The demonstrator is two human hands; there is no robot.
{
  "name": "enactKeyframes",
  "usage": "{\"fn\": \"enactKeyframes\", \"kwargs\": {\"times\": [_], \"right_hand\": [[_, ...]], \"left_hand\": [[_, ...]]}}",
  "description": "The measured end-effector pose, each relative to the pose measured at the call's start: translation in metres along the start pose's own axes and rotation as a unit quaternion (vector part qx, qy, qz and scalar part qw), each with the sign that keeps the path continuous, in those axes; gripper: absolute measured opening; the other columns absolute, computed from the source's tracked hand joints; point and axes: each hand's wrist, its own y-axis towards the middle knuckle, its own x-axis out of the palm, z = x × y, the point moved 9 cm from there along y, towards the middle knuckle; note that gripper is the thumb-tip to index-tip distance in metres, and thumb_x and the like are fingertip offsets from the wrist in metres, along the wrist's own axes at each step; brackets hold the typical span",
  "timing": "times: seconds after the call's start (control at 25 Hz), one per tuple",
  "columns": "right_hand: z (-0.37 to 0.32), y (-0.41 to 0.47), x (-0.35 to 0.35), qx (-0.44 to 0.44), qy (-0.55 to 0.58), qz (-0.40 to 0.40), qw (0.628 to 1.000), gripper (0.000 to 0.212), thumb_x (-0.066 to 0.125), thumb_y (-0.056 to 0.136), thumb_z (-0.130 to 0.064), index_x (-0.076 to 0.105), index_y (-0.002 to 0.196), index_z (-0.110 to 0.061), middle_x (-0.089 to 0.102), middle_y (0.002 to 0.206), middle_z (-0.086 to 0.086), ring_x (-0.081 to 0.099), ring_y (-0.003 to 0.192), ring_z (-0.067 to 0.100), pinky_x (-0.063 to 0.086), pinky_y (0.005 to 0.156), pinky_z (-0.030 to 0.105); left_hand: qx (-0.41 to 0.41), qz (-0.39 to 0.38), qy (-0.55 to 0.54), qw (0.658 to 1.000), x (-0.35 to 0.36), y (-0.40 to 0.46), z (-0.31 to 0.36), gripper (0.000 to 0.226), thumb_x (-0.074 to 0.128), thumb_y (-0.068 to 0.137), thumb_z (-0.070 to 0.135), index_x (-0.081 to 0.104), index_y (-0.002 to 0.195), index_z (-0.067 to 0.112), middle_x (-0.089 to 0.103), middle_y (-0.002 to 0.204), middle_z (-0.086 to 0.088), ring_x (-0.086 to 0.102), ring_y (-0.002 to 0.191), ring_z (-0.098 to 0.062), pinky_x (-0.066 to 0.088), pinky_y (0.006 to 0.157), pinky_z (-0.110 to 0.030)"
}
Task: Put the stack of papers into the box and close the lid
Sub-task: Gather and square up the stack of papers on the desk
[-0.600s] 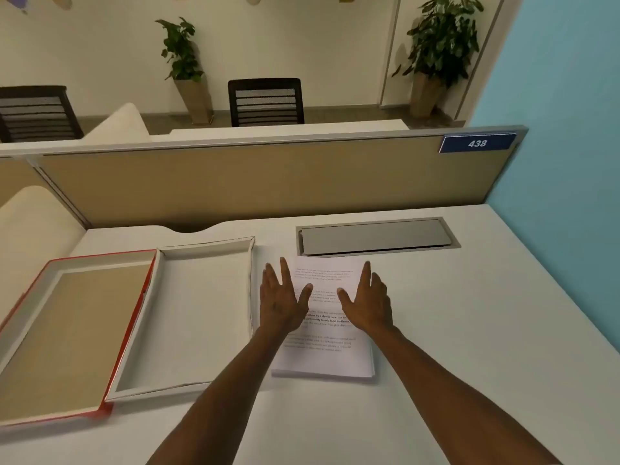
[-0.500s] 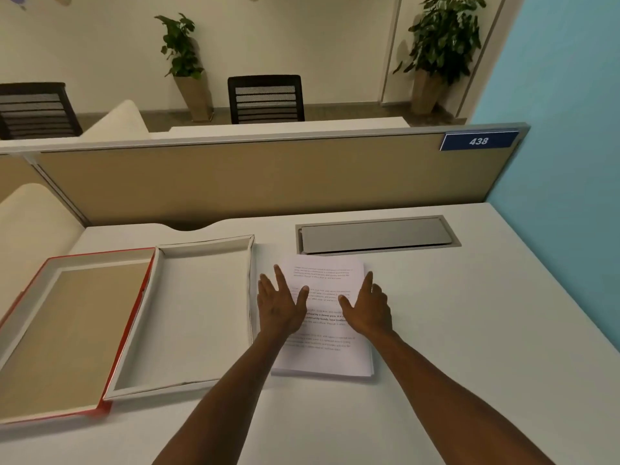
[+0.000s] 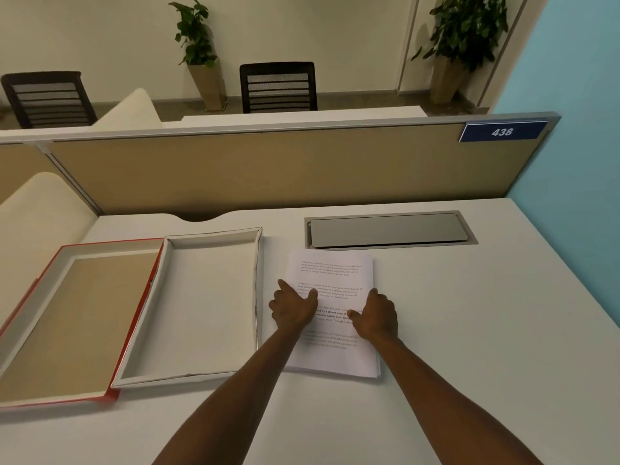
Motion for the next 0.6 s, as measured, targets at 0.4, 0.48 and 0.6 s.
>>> {"fn": "enactKeyframes", "kwargs": {"times": [0.4, 0.48, 0.6], "right_hand": [[0.004, 0.004, 0.003, 0.001, 0.015, 0.007, 1.0, 0.077, 0.073, 0.084, -0.044, 0.039, 0.142, -0.005, 0.055, 0.136, 0.014, 0.053, 0.125, 0.03, 0.05, 0.099, 0.038], [0.004, 0.005, 0.004, 0.001, 0.02, 0.006, 1.0, 0.08, 0.073, 0.085, -0.044, 0.037, 0.144, -0.006, 0.053, 0.138, 0.013, 0.052, 0.126, 0.029, 0.049, 0.1, 0.037], [0.006, 0.005, 0.005, 0.003, 0.025, 0.007, 1.0, 0.081, 0.073, 0.085, -0.044, 0.036, 0.145, -0.006, 0.053, 0.138, 0.013, 0.052, 0.127, 0.03, 0.05, 0.099, 0.037]], "left_hand": [[-0.095, -0.046, -0.162, 0.981, -0.013, 0.027, -0.004, 0.051, 0.067, 0.09, 0.039, 0.053, 0.124, 0.004, 0.057, 0.094, -0.003, 0.054, 0.094, -0.024, 0.046, 0.08, -0.036], [-0.1, -0.061, -0.163, 0.98, -0.012, 0.03, -0.001, 0.051, 0.067, 0.09, 0.04, 0.053, 0.123, 0.004, 0.061, 0.114, -0.01, 0.056, 0.103, -0.027, 0.048, 0.087, -0.039], [-0.095, -0.056, -0.055, 0.992, -0.008, 0.027, -0.001, 0.069, 0.068, 0.086, 0.049, 0.047, 0.137, 0.008, 0.052, 0.136, -0.015, 0.05, 0.127, -0.035, 0.045, 0.107, -0.048]]}}
